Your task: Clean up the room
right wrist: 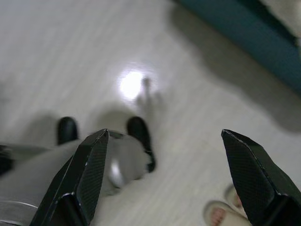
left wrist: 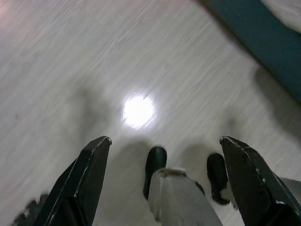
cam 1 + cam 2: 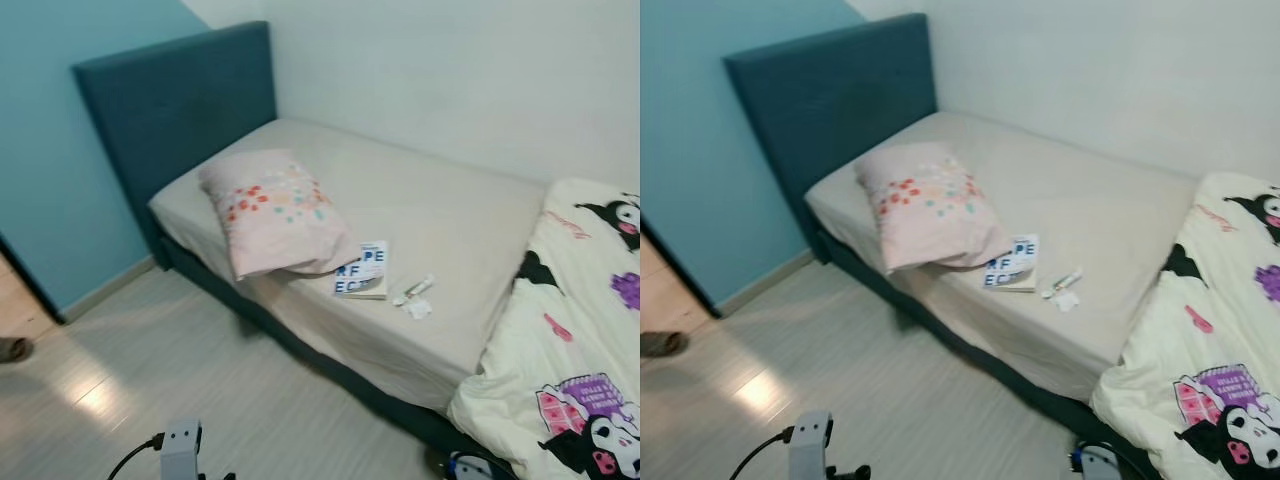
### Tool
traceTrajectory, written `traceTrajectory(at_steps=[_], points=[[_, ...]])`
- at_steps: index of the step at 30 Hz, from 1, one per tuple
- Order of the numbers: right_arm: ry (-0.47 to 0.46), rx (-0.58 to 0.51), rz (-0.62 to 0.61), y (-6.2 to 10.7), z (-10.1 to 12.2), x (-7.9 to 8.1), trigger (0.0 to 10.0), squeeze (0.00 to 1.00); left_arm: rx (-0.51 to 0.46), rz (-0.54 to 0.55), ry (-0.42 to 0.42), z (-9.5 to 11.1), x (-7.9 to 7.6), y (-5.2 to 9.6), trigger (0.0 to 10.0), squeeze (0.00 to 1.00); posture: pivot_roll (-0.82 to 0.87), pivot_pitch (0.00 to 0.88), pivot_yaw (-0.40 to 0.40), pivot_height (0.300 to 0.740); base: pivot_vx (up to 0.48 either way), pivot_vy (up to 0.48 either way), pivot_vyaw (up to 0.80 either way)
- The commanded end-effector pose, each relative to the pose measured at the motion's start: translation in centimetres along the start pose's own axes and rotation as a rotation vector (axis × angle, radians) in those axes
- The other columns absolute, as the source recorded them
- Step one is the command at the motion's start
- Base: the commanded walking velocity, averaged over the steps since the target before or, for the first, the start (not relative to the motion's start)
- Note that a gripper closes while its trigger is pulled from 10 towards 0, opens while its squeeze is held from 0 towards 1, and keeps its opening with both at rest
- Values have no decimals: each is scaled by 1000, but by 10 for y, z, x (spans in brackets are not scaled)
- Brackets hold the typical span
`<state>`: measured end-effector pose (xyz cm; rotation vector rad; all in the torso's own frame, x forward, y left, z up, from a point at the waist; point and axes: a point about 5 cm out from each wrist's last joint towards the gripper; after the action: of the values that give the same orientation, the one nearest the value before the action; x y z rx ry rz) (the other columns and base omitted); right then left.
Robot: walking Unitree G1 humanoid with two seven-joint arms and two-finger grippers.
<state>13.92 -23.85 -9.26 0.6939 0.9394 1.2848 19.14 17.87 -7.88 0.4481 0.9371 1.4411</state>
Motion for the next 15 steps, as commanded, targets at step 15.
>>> traceTrajectory(at_steps=[15], points=[[79, -44, 88, -3, 18, 38, 10000, 0, 43, 5, -5, -14, 4, 4, 10000, 0, -83, 33, 21, 740, 480, 0, 126]])
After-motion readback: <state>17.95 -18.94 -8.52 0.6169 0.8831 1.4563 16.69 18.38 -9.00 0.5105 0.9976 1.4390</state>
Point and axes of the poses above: a point about 5 cm out from each wrist's last joint towards the gripper, its own y axis pointing back from the gripper into the wrist, its own z axis along the axis of the wrist's last joint, x = y × z, and after that the axes turned 5 degrees about y, right-handed
